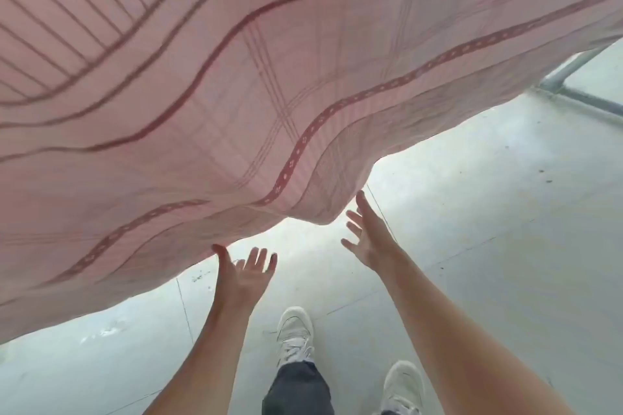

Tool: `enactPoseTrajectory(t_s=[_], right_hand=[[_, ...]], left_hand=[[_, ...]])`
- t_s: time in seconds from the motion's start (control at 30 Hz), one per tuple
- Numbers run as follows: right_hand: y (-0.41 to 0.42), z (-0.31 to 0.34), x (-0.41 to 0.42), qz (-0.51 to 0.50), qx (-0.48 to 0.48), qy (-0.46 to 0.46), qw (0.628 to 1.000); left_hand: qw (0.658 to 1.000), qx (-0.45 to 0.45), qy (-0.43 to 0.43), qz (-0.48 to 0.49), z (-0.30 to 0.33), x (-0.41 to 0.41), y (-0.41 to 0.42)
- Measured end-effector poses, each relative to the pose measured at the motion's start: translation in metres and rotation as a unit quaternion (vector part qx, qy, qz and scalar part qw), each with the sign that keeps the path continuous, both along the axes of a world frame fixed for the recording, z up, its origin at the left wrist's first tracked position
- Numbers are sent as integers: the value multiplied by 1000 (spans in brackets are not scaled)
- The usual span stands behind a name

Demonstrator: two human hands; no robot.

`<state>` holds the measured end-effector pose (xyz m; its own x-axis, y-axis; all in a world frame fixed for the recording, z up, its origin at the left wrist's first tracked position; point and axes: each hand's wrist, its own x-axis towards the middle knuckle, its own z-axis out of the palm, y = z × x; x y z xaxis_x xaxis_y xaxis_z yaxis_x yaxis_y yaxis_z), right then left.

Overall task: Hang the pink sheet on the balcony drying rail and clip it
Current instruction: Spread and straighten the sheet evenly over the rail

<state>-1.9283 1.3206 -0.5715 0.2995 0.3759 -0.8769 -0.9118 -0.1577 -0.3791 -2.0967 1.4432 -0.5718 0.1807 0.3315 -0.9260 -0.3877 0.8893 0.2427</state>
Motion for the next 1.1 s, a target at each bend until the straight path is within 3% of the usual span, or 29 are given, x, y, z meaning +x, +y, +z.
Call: enactPoseTrajectory(t_s=[0.1, 0.2, 0.33, 0.53, 0.67, 0.77, 0.83, 0.9, 1.0, 1.1], right_hand=[[13, -34, 12, -45, 101, 28, 993], [20, -43, 25, -137, 177, 40, 974], [23, -48, 30, -221, 163, 47, 960], [28, -40, 44, -267, 50, 33, 962], [6, -25, 38, -287, 70, 90, 951], [-24, 0, 32, -233, 30, 82, 969], [-43, 27, 27, -123, -35, 31, 991], [-59, 63, 25, 18, -106, -64, 992], [-83, 128, 30, 170, -143, -209, 953], [-113, 205, 43, 266, -137, -335, 893]], left_hand=[[991, 74, -88, 68, -27, 13, 17], [979, 163, -119, 25, -31, 17, 28], [988, 141, -30, 55, -43, 9, 31], [983, 107, 130, 79, -42, 13, 35], [988, 25, 153, 6, -17, 11, 12], [975, -7, 183, -124, 13, 7, -22], [924, 34, 256, -283, 40, 10, -47], [820, 134, 318, -457, 73, 19, -67], [668, 302, 309, -606, 134, 38, -89], [544, 431, 270, -668, 203, 61, -105]])
